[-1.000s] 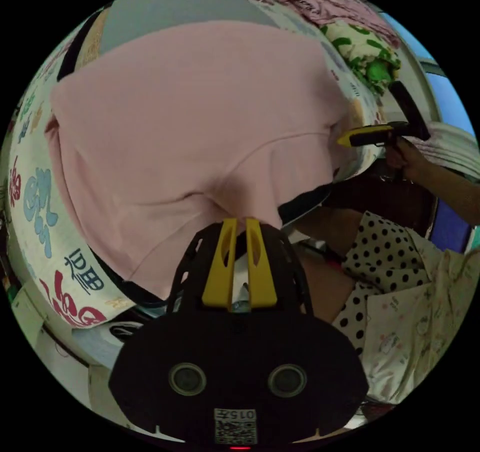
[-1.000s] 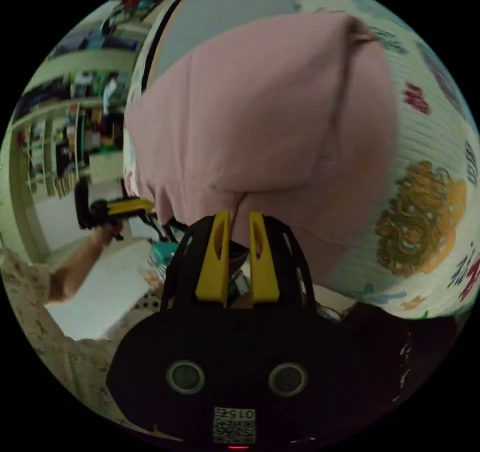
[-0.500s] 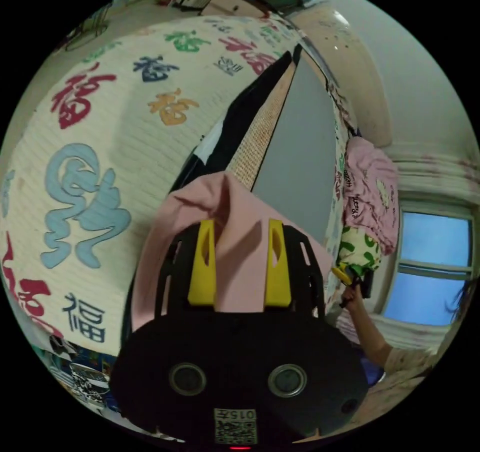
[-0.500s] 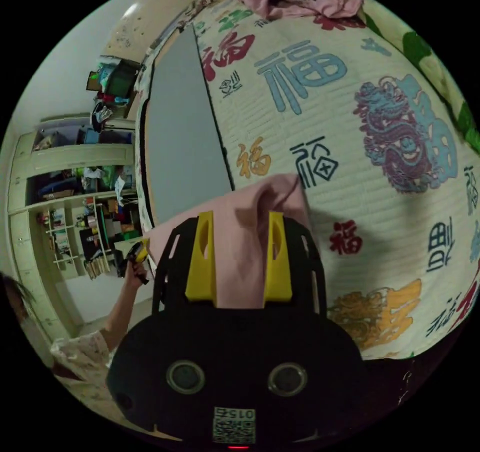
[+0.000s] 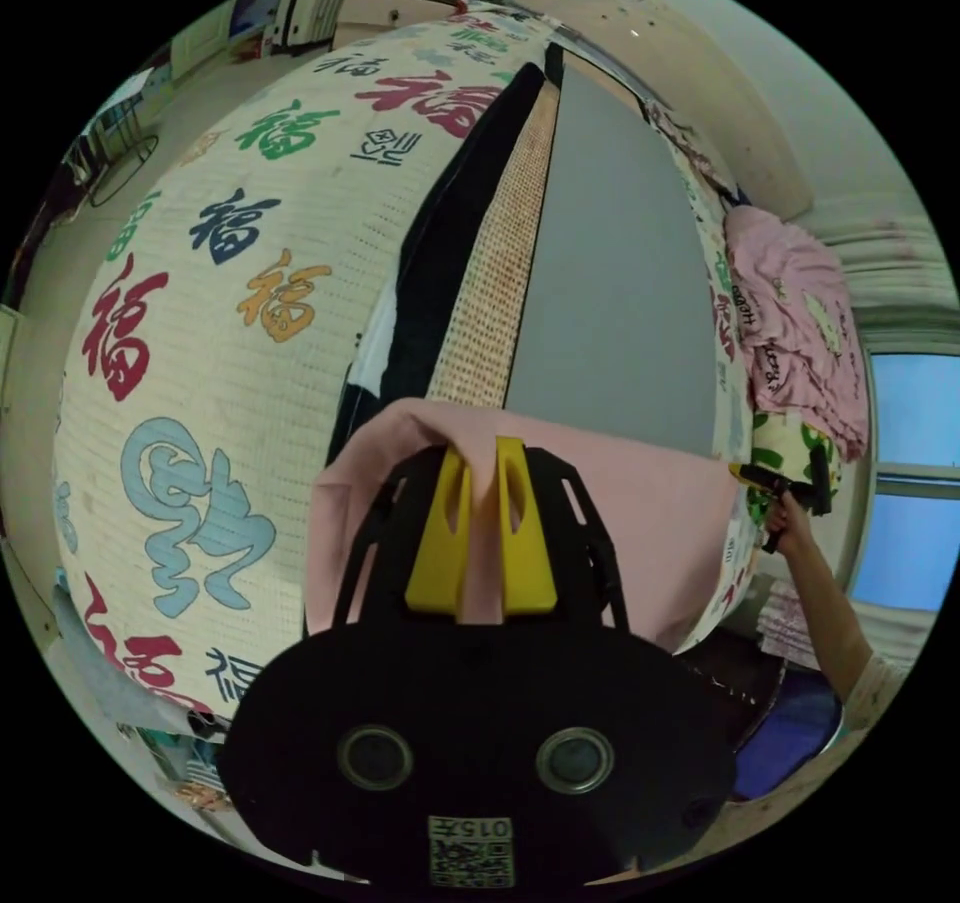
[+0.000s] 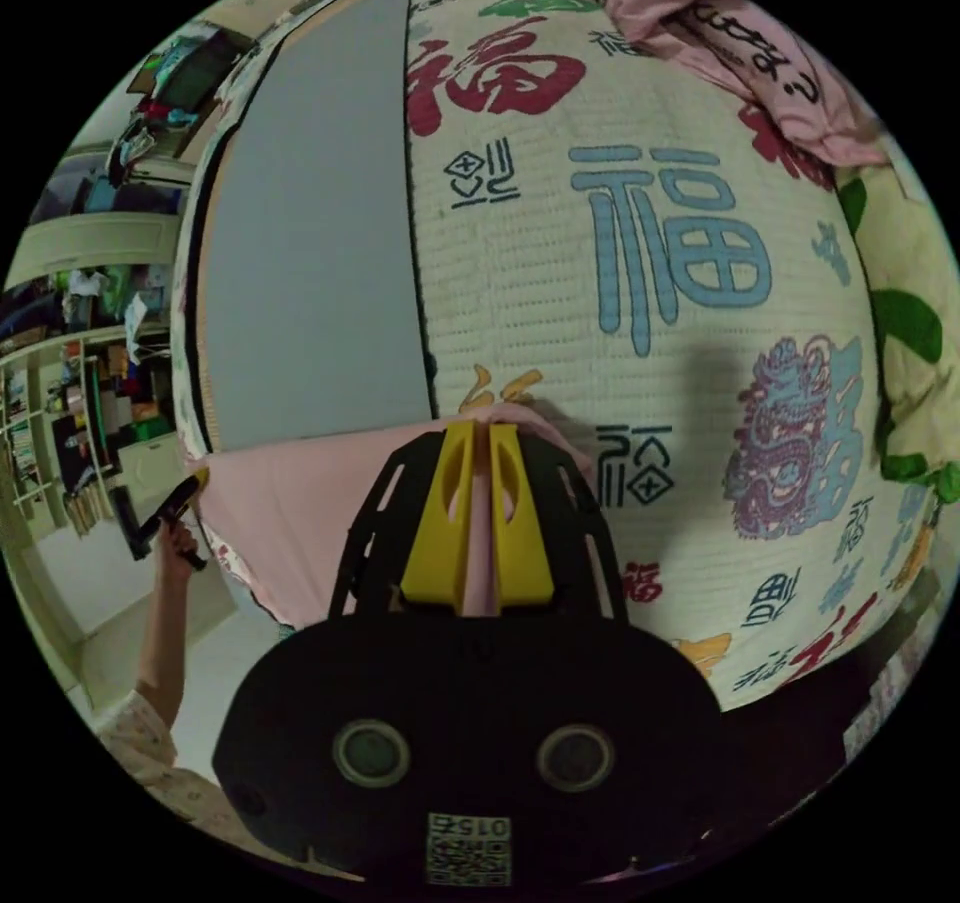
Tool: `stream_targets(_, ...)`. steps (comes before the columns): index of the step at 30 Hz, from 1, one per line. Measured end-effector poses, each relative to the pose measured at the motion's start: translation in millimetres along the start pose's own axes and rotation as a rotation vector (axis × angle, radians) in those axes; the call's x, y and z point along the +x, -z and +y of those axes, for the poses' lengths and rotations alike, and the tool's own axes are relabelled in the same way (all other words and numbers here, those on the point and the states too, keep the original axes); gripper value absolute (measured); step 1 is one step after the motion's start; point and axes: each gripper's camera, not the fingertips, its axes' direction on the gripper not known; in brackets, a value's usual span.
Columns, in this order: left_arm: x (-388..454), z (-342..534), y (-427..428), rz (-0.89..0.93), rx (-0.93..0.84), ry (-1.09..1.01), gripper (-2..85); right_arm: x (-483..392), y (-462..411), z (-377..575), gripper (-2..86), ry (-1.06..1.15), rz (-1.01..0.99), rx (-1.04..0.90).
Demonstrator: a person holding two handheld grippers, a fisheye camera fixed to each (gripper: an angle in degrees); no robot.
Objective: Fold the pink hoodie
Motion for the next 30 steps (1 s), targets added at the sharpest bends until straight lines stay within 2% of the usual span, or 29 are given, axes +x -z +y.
stream_targets(3,33.8,0.0,20.7,-0.02,0.013,-0.016,5.3,-2.3,-19.4,16.3,4.5,0.118,0.12,0.013)
stream_targets(7,97.5,14.9,77.2,-0.092,0.09,-0.078,6.4,9.2,-17.5,68.8,6.4,0.311,0.136,0.114)
stream_targets(10,166.9,36.0,120.2,-0.256,0.193,-0.225,6.9,23.4,1.7,136.7,7.8,0.411,0.146,0.288)
stream_targets(13,247.9,60.1,153.7,-0.426,0.336,-0.392,6.9,29.6,26.1,217.1,10.6,0.483,0.234,0.581)
stream_targets(15,299.4,66.7,163.8,-0.429,0.4,-0.472,6.9,44.1,24.9,268.1,11.6,0.423,0.313,0.803)
stream_targets(17,353.3,63.3,159.3,-0.311,0.394,-0.557,7.0,61.4,9.6,290.8,10.1,0.325,0.357,0.851)
stream_targets(19,435.2,40.3,129.1,-0.112,0.25,-0.654,7.7,83.4,-12.7,292.9,10.1,0.224,0.336,0.659)
stream_targets(21,504.9,17.3,99.5,0.028,0.149,-0.727,8.8,119.4,-42.6,291.3,11.3,0.096,0.174,0.429)
stream_targets(24,628.0,-21.1,53.5,0.153,0.078,-0.841,9.9,160.2,-79.7,300.2,11.7,-0.024,0.037,0.309)
stream_targets(27,744.7,-54.8,4.7,0.123,0.015,-0.948,12.7,188.9,-114.3,309.7,11.9,-0.096,-0.023,0.204)
stream_targets(30,832.7,-83.9,-49.3,0.018,-0.131,-0.965,13.8,206.6,-143.3,315.9,11.1,-0.119,-0.092,0.119)
